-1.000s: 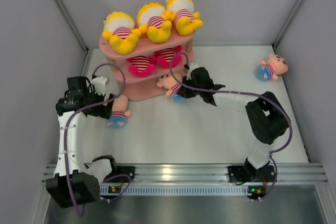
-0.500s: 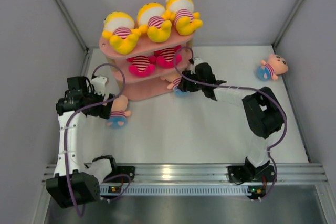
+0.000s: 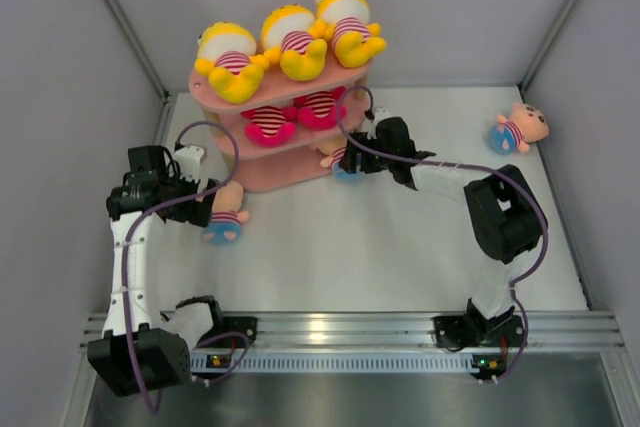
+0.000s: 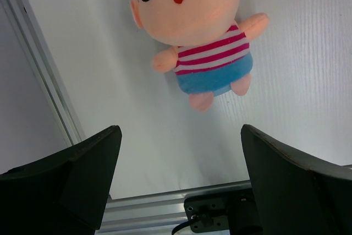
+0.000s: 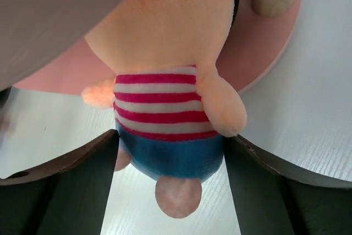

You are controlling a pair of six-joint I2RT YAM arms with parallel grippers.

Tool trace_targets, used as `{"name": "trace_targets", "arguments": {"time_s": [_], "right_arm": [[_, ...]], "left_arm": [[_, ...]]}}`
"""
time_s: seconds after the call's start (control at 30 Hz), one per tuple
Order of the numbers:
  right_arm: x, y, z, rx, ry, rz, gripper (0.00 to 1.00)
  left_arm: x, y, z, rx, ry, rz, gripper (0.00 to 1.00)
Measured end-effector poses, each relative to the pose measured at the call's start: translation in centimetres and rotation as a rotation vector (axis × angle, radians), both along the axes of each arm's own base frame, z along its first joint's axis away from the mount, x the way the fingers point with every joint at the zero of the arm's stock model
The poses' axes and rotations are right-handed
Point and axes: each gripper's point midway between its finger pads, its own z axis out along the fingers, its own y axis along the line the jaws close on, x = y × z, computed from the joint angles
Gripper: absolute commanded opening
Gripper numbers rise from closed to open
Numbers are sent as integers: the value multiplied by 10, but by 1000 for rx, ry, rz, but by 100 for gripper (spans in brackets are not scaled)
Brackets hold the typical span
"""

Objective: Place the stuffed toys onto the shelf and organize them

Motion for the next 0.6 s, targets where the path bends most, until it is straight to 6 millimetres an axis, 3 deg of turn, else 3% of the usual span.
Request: {"name": "trace_targets", "arguments": {"time_s": [0.13,0.3,0.5,0.6], "right_arm": [[-2,-1,4,-4,-4,6,87],[-4,-7,25,-25,-50,11,92],[-10,-18,55,-52,-103,5,91],[-26,-30,71,-41,-131,-18,88]], "left_arm": [[0,1,0,3,1,2,96],[-1,1,-1,6,3,4,96],[-1,1,-1,5,3,4,96],[-1,2,-1,8,4,6,96]]}}
